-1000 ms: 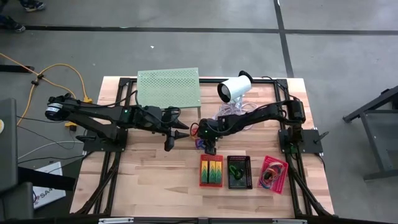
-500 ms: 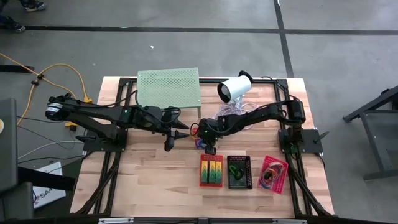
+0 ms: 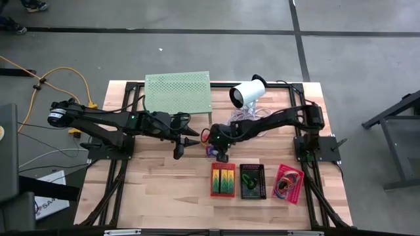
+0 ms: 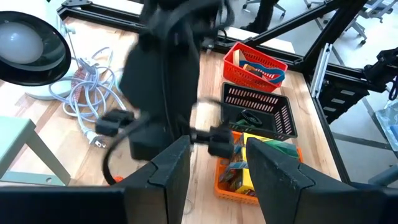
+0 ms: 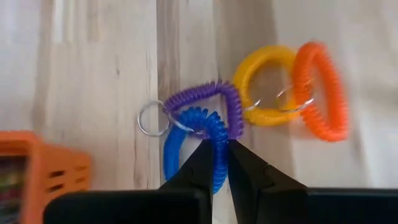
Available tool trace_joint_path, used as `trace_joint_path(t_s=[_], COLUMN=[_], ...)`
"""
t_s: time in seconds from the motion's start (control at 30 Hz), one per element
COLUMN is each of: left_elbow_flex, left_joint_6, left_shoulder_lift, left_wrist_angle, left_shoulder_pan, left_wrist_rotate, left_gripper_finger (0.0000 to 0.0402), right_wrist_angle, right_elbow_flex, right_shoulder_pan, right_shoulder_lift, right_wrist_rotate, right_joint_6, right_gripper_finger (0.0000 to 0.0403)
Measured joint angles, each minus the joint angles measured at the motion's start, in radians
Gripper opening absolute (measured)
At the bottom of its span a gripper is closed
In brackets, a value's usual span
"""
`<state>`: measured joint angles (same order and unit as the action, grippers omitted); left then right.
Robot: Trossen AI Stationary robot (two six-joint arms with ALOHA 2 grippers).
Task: Pick & Place Office Desk Supplies
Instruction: Put the blue wrist coil into the black basket
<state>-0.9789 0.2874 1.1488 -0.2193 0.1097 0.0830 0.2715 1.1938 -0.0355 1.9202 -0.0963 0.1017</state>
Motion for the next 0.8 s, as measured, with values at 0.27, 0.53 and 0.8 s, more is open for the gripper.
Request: trace_joint_path(t_s=[0.27,0.53,0.8], left_elbow_flex=[0.0,0.0,0.0], left_joint_6=[0.0,0.0,0.0], left_shoulder_lift=[0.0,0.0,0.0], left_wrist_angle=[0.0,0.001,0.003], left_shoulder_pan=[0.0,0.0,0.0], left_wrist_rotate=[0.0,0.0,0.0], left_gripper_finger=[0.0152,0.0152,0.0152], right_wrist_angle=[0.065,0.137,0.194], right_elbow_flex=[0.001,-0.002,0.0], right_shoulder_pan=[-0.026,-0.009,0.017], right_shoulder_lift=[-0.146,-0.195,-0.199], right_wrist_rotate=[0.064,0.094,0.081], right_joint_6=[-0.027,-0.02,0.081], right_gripper_finger=[0.002,0.002,0.002])
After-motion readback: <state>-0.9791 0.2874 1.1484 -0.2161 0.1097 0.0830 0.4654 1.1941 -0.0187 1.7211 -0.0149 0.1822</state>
